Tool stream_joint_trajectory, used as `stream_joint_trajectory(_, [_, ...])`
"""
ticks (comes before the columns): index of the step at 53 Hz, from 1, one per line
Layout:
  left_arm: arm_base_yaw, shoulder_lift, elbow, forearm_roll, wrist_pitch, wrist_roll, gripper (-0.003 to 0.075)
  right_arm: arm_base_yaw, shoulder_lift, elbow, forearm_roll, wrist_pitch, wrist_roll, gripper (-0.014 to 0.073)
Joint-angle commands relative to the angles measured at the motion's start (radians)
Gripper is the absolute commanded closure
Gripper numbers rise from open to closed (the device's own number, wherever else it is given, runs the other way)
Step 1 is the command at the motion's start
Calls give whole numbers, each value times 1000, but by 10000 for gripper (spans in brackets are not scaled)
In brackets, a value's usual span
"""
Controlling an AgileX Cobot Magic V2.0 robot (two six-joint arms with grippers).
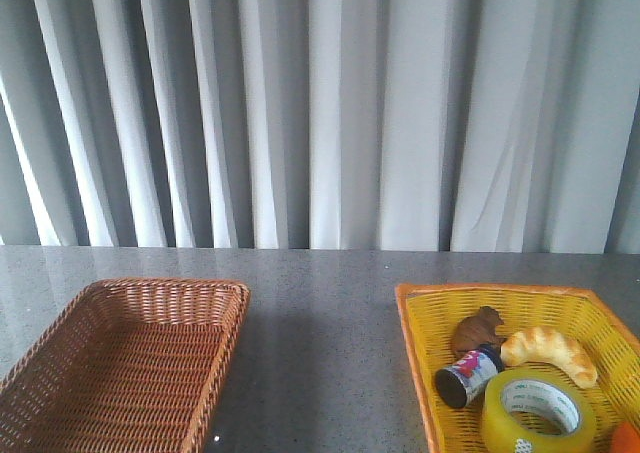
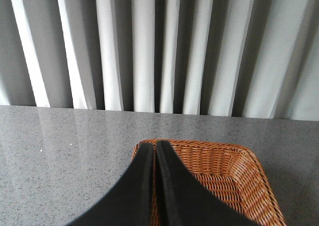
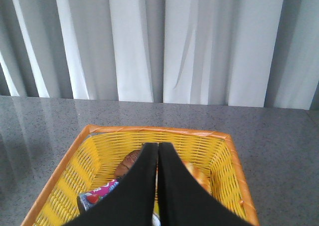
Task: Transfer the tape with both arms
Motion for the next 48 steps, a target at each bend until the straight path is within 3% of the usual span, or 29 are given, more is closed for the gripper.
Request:
stream_joint_trajectory(1, [-8, 0, -36, -1, -82, -5, 727, 1, 18, -38, 5, -78, -1, 595])
stream_joint_trajectory(18, [-8, 35, -36, -1, -69, -4, 722, 1, 48, -38, 6, -60, -52, 576])
stream_joint_trajectory(27, [-8, 42, -37, 0, -84, 0, 671, 2, 48, -38, 6, -57, -71, 487])
stream_joint_trajectory(34, [-8, 44, -37, 0, -97, 0, 545, 2, 48, -38, 6, -57, -72, 342])
stream_joint_trajectory(41, [-8, 44, -37, 0, -99, 0, 340, 2, 48, -38, 6, -59, -73, 194])
stream_joint_trajectory(48, [-8, 44, -37, 0, -93, 0, 195, 2, 48, -38, 20, -64, -72, 133])
